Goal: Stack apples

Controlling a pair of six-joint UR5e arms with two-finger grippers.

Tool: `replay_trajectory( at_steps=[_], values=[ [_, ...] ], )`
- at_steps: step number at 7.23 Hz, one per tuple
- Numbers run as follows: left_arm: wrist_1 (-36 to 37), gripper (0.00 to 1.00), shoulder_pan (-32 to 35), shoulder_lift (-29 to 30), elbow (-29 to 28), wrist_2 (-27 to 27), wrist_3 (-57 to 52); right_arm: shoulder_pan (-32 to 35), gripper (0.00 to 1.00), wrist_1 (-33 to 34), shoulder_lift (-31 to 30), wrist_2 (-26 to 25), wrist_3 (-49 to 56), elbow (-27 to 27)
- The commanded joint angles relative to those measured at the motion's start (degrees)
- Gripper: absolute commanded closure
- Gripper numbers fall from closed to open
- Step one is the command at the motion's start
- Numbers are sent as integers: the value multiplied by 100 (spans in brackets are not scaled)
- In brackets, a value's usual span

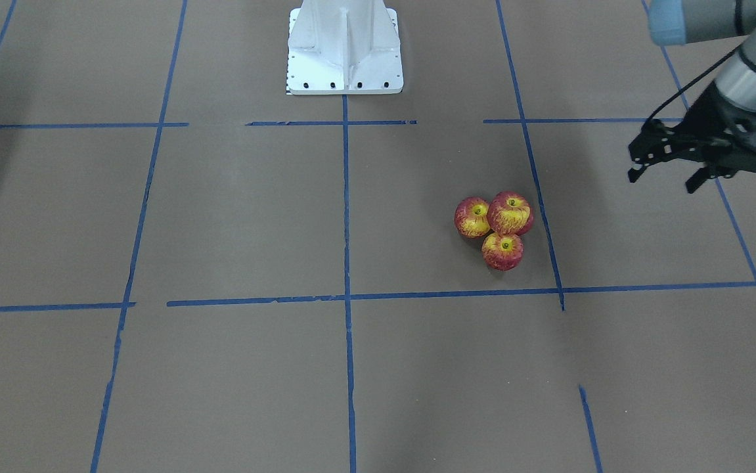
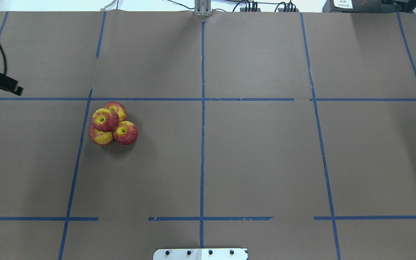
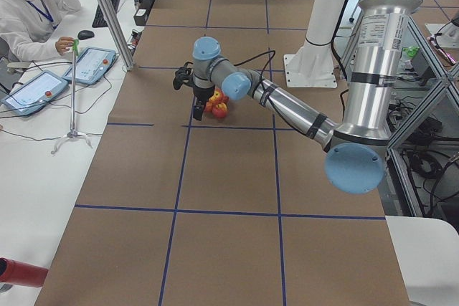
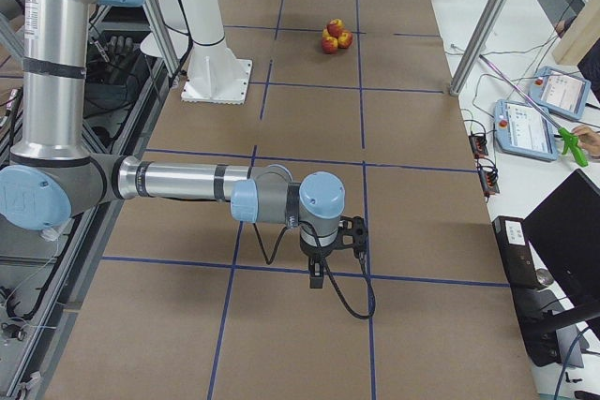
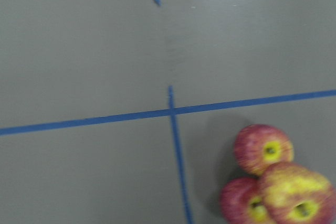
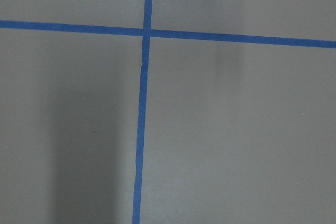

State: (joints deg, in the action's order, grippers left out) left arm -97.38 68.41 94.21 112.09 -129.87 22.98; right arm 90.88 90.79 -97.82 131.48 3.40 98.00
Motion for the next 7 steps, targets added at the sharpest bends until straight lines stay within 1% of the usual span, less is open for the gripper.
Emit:
replay_trajectory(
  at_steps=[1, 2, 3, 4, 6, 7],
  values=[
    [87, 0, 1223, -315, -650, -302, -1983, 0, 0, 0, 0, 0, 3, 0],
    [453, 0, 1776, -298, -949, -303, -2973, 0, 0, 0, 0, 0, 3, 0],
    [900, 0, 2181, -220, -1291, -268, -3827, 0, 0, 0, 0, 9, 3, 0],
    [1018, 0, 2264, -193, -1486, -241, -3940, 0, 0, 0, 0, 0, -6, 0],
    [1053, 0, 2299, -315, -1471, -302, -3898, 0, 0, 0, 0, 0, 3, 0],
    [1446, 0, 2274, -263, -1549, -311, -3836, 0, 0, 0, 0, 0, 3, 0]
  ],
)
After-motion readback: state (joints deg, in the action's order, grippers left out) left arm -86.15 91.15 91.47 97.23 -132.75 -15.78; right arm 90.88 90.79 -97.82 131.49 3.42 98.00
